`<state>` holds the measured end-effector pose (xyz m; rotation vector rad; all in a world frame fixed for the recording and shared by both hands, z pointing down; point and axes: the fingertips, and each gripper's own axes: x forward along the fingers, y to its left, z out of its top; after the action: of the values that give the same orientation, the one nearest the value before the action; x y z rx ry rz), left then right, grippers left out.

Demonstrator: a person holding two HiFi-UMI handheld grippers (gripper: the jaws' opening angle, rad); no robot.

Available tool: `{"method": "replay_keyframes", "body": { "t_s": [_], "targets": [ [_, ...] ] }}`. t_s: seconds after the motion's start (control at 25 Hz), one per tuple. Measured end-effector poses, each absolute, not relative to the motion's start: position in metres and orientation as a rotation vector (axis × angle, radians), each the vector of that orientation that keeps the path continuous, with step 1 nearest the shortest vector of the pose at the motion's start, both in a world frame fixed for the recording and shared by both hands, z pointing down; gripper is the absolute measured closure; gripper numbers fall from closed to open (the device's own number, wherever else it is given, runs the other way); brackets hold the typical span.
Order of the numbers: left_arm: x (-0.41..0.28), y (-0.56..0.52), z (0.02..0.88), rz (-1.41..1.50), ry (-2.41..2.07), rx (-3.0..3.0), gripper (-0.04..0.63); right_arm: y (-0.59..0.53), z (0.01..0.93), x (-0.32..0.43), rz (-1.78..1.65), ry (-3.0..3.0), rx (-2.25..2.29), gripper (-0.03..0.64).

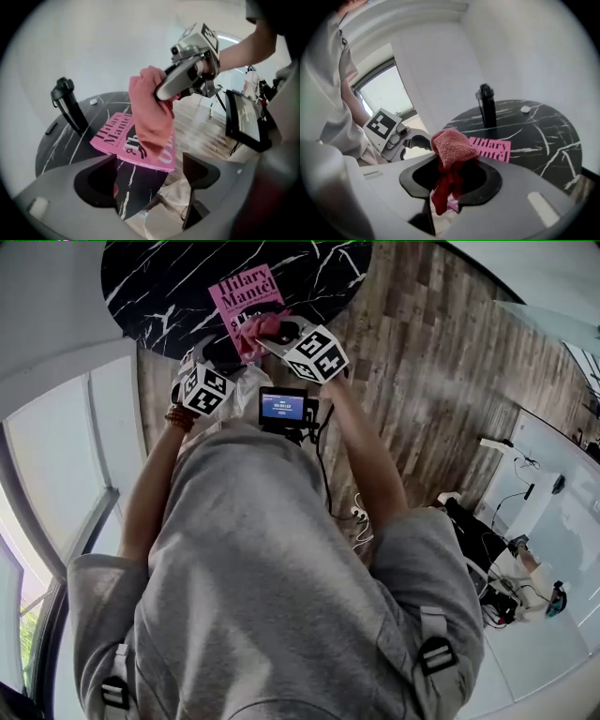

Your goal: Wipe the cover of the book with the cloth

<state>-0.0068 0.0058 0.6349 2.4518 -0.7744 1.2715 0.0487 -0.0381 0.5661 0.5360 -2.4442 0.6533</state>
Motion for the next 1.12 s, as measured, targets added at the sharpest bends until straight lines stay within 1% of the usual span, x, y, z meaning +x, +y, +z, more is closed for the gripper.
{"method": "replay_keyframes", "body": {
  "t_s": [0.04, 0.08, 0.16, 0.24, 0.36, 0.4, 0.52, 0.76, 0.92, 1.12],
  "targets": [
    [-0.009, 0.002, 0.619, 1.222, -0.819, 2.480, 0.167, -0.043, 0.551, 0.054, 0.623, -2.483, 0.600, 0.482],
    [-0.011, -0.001, 0.602, 1.167, -0.864, 2.514, 0.211, -0.045, 0.537, 0.059, 0.586, -2.515, 0.659, 0.482],
    [-0.017, -0.008, 0.568, 1.051, -0.964, 2.580, 0.342, -0.046, 0.508, 0.066, 0.506, -2.568, 0.761, 0.482],
    [-0.026, -0.014, 0.536, 0.945, -1.069, 2.629, 0.433, -0.042, 0.478, 0.068, 0.430, -2.624, 0.847, 0.482],
    [-0.035, -0.020, 0.490, 0.777, -1.237, 2.679, 0.537, -0.034, 0.433, 0.070, 0.327, -2.703, 0.974, 0.483],
    [-0.037, -0.018, 0.474, 0.720, -1.294, 2.689, 0.559, -0.028, 0.418, 0.071, 0.299, -2.723, 1.012, 0.485],
    [-0.045, 0.004, 0.427, 0.569, -1.466, 2.698, 0.591, 0.000, 0.382, 0.071, 0.210, -2.748, 1.092, 0.488],
    [-0.060, 0.090, 0.374, 0.382, -1.657, 2.698, 0.595, 0.086, 0.341, 0.064, 0.067, -2.761, 1.167, 0.491],
    [-0.056, 0.168, 0.356, 0.335, -1.691, 2.726, 0.595, 0.167, 0.321, 0.069, 0.044, -2.764, 1.225, 0.491],
    [-0.036, 0.257, 0.348, 0.348, -1.682, 2.662, 0.595, 0.252, 0.317, 0.093, 0.065, -2.745, 1.255, 0.491]
  ]
}}
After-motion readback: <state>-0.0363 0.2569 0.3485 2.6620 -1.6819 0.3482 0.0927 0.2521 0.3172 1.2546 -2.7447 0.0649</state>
